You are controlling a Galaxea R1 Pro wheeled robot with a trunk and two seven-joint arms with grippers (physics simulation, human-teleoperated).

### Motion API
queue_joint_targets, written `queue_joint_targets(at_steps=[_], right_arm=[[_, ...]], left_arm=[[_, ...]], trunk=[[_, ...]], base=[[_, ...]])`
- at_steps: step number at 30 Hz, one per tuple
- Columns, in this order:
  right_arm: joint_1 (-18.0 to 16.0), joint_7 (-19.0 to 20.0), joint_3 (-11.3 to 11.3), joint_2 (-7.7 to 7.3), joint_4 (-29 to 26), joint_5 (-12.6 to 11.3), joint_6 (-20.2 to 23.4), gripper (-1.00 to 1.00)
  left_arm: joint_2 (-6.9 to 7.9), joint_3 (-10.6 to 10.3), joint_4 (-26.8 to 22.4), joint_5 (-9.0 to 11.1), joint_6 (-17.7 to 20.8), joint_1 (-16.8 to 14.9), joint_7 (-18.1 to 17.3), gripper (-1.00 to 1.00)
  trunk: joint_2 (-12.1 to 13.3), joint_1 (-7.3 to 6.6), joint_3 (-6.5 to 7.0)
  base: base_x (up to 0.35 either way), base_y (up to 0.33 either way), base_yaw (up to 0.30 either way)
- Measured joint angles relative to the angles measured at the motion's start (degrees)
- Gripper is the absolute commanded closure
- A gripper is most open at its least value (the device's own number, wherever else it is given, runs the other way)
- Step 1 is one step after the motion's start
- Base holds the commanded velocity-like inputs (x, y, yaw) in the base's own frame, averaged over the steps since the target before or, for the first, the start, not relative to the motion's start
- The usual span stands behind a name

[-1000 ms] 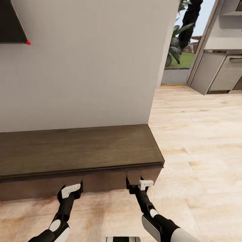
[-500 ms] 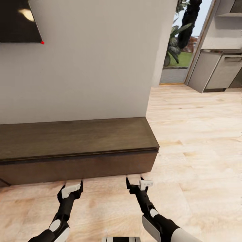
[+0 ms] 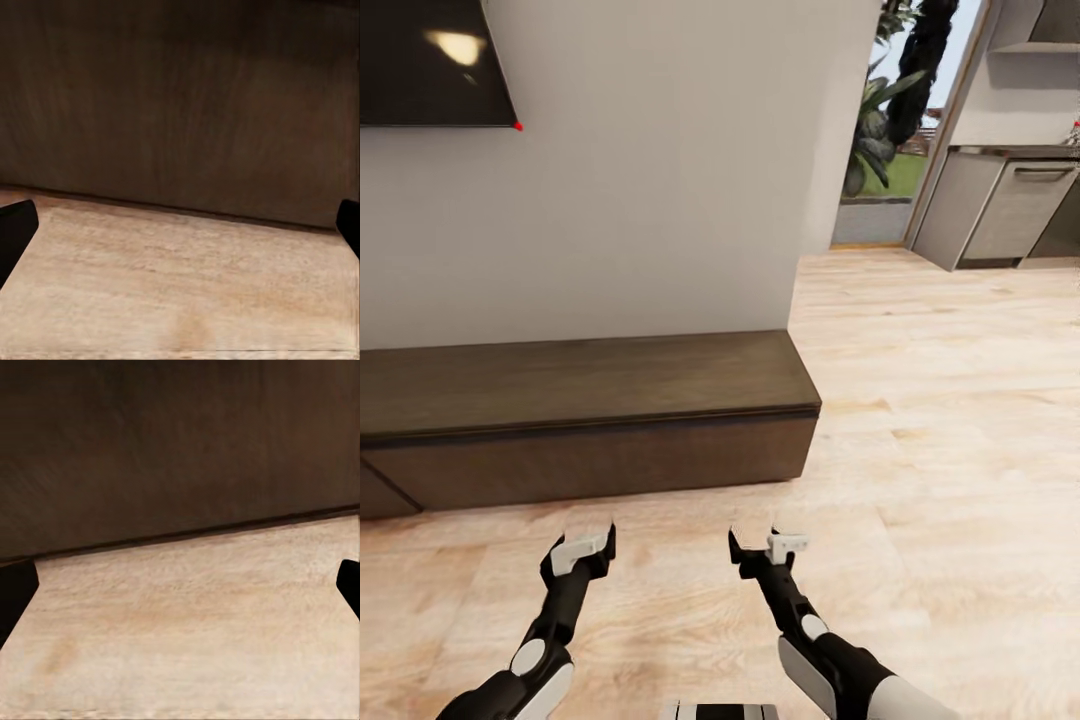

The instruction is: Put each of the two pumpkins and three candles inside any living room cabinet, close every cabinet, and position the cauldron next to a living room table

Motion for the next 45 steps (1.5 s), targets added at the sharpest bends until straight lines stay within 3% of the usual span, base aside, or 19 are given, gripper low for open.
queue_joint_targets(at_steps=[5,9,12,15,17,19,24,28,35,40,45], right_arm=[[0.0,-0.1,-0.1,-2.66,-3.9,0.1,7.1,-1.00],[0.0,-0.3,-0.1,-5.17,-7.6,-0.3,13.2,-1.00],[0.0,-0.5,-0.3,-6.93,-11.1,-1.9,19.8,-1.00],[0.0,-0.5,-2.4,-8.67,-15.0,-5.9,29.4,-1.00],[0.0,-0.6,-7.9,-10.58,-20.2,-7.4,38.9,-1.00],[0.0,-0.6,-9.7,-11.44,-22.6,-7.5,43.1,-1.00],[0.0,-0.6,-10.8,-12.36,-24.5,-7.6,47.0,-1.00],[0.0,-0.5,-10.9,-12.46,-25.0,-7.6,47.7,-1.00],[0.0,-0.5,-10.9,-12.41,-25.2,-7.5,48.0,-1.00],[0.0,-0.2,-10.9,-12.26,-25.2,-7.4,52.6,-1.00],[0.0,0.3,-11.0,-12.31,-25.2,-7.4,53.7,-1.00]], left_arm=[[0.85,0.3,-5.5,0.1,11.9,0.0,1.1,-1.00],[2.12,0.4,-11.6,0.4,20.4,0.4,5.5,-1.00],[3.17,0.3,-17.4,1.9,26.3,1.9,9.5,-1.00],[3.75,0.4,-21.7,5.4,32.2,3.2,11.6,-1.00],[3.87,0.5,-23.1,12.0,36.6,3.6,12.4,-1.00],[4.00,0.6,-23.3,16.1,37.6,3.7,12.5,-1.00],[4.82,1.7,-23.4,21.0,40.0,3.7,12.6,-1.00],[4.98,2.2,-23.2,22.6,41.2,3.8,12.5,-1.00],[5.35,7.8,-22.9,28.9,48.4,3.8,12.5,-1.00],[5.46,8.9,-22.5,30.0,50.9,3.8,12.5,-1.00],[5.44,8.9,-22.3,30.0,51.4,3.8,12.5,-1.00]], trunk=[[0.0,0.00,0.00],[0.0,-0.02,0.00],[0.0,-0.03,0.01],[0.0,-0.03,0.01],[0.0,-0.04,0.01],[0.0,-0.04,0.01],[0.0,-0.06,0.22],[0.1,-0.17,1.11],[0.2,-0.35,2.66],[0.2,-0.48,3.77],[0.3,-0.60,4.88]], base=[[-0.324,0.000,0.000],[-0.160,0.000,0.000],[-0.043,0.000,0.000],[-0.012,0.000,0.000],[-0.002,0.000,0.000],[-0.001,0.000,0.000],[0.000,0.000,0.000],[0.000,0.000,0.000],[0.000,0.000,0.000],[0.000,0.000,0.000],[0.000,0.000,0.000]])
